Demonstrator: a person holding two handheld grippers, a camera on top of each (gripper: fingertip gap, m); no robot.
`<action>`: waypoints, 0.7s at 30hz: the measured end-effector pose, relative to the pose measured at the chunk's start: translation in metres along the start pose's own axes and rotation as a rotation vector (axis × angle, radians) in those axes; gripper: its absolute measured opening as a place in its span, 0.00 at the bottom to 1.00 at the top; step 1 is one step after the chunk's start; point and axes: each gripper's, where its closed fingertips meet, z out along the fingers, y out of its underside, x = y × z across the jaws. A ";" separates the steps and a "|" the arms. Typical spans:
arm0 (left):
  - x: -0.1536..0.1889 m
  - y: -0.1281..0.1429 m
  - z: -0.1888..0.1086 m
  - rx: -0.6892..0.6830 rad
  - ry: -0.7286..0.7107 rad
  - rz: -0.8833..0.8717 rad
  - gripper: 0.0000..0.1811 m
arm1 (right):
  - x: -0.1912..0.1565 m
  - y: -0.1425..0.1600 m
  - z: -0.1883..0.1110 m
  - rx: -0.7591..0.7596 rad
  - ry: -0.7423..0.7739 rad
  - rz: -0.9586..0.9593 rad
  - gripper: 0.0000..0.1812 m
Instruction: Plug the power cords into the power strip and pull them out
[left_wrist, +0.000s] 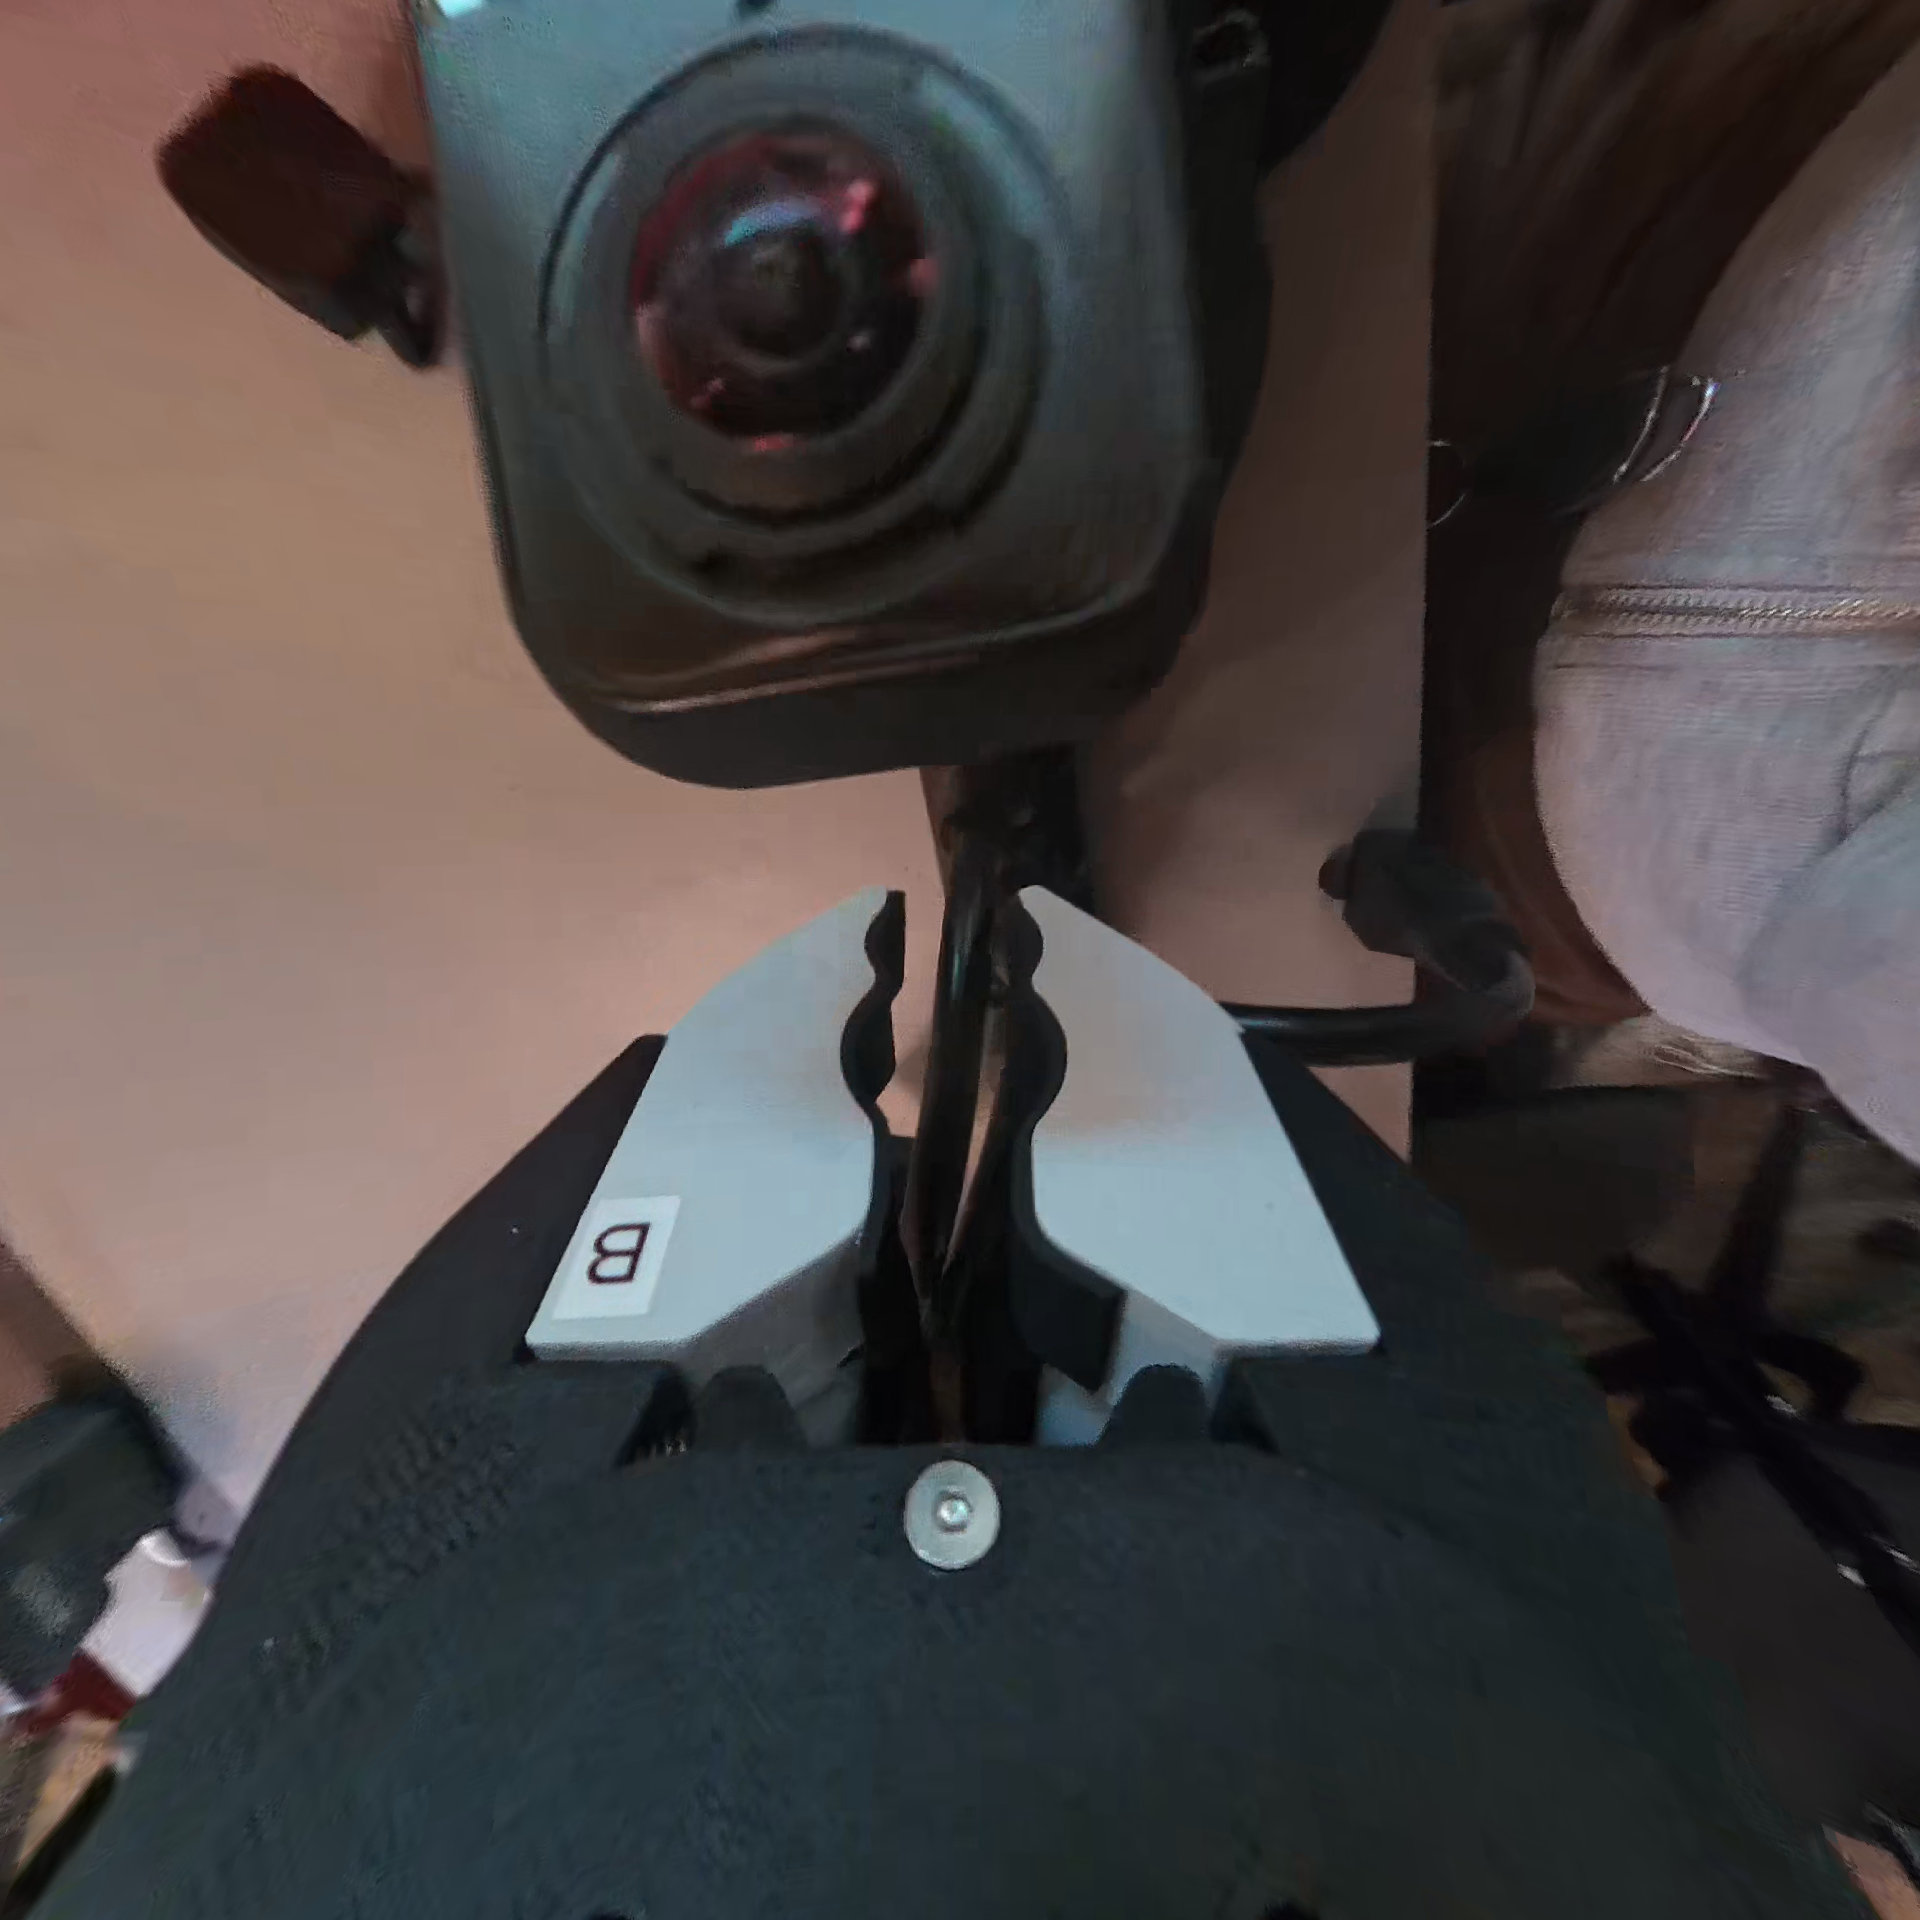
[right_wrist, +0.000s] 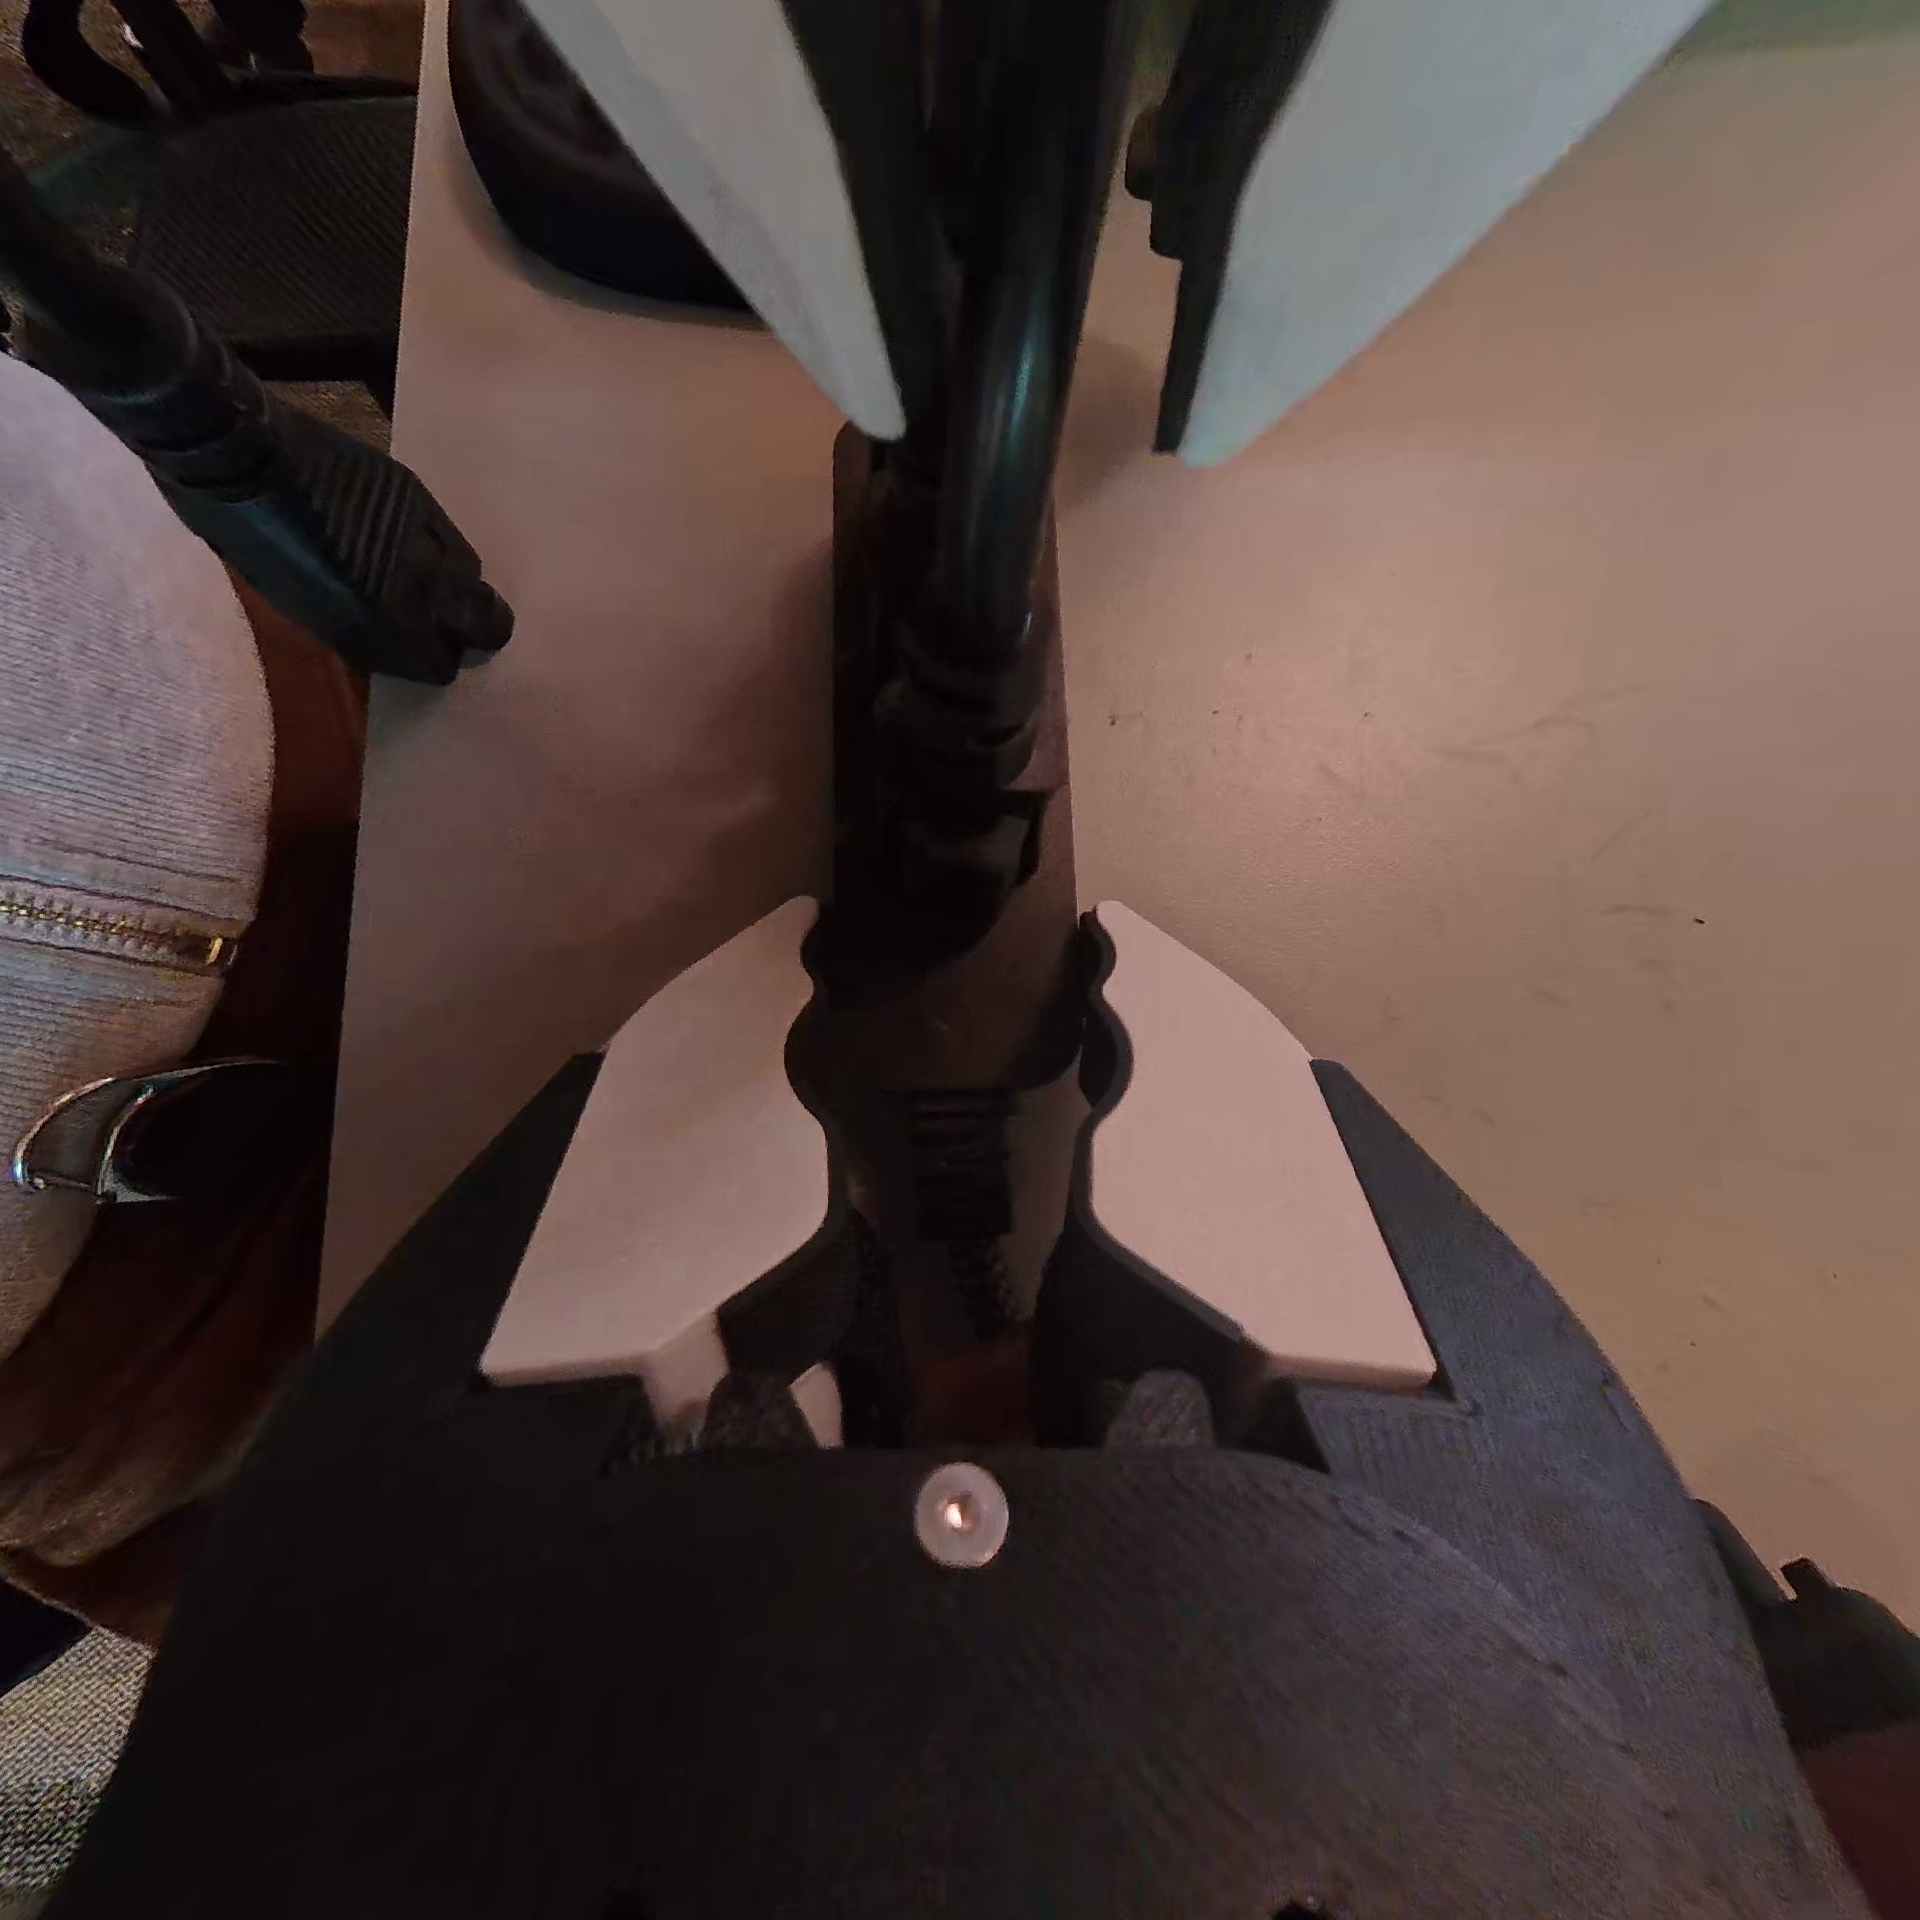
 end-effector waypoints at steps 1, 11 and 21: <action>0.001 0.002 0.001 -0.019 0.025 -0.020 0.10 | 0.000 0.000 0.000 0.002 0.000 0.001 0.25; 0.000 0.005 -0.002 -0.054 -0.076 0.125 0.05 | 0.003 -0.001 0.002 0.006 0.028 0.012 0.26; 0.001 0.008 -0.004 0.005 -0.100 0.093 0.05 | -0.001 -0.002 0.005 -0.003 -0.003 0.015 0.26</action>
